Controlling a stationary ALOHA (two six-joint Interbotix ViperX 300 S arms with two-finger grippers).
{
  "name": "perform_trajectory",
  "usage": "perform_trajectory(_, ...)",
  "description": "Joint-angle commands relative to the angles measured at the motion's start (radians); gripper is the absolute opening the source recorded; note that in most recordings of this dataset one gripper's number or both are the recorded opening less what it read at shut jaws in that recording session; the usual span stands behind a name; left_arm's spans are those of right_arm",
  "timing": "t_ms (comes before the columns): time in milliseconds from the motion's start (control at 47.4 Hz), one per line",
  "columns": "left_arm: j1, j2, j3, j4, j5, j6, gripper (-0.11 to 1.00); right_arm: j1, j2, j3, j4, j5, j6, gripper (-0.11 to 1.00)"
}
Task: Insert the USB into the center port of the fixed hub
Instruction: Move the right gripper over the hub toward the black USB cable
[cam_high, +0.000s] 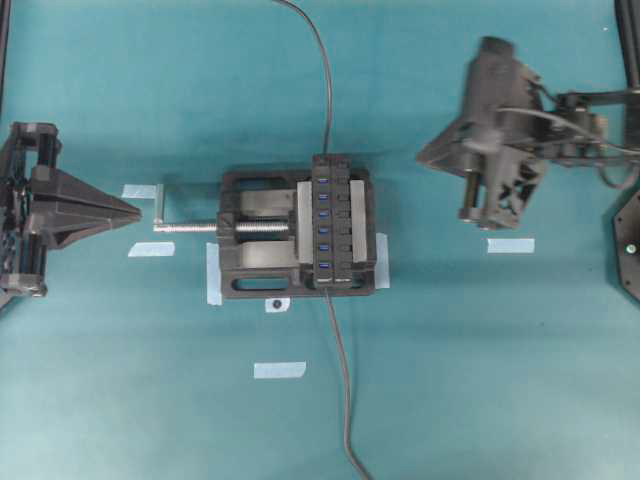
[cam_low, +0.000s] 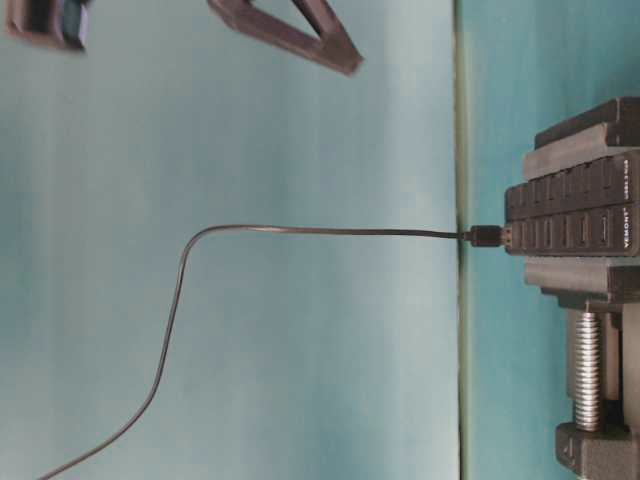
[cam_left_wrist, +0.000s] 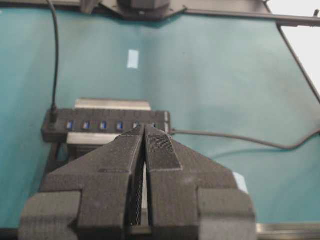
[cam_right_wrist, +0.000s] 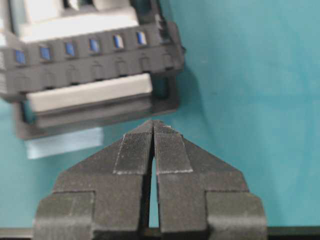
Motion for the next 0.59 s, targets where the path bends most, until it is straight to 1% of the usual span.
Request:
perform_trajectory(0, -0.002, 0.003, -0.031, 0.002, -0.005, -0.002, 0.01, -0.005, 0.020, -0.048, -0.012, 0.000, -0.015, 0.02)
perform_trajectory(295, -0.002, 0.002, -0.031, 0.002, -0.005, -0.002, 0.01, -0.020, 0.100, -0.095, -0.017, -0.006, -0.025, 0.02)
perform_trajectory(570, -0.002, 0.000, -0.031, 0.002, -0.005, -0.003, 0.01, -0.021, 0.166, -0.110, -0.040, -0.066, -0.023, 0.02)
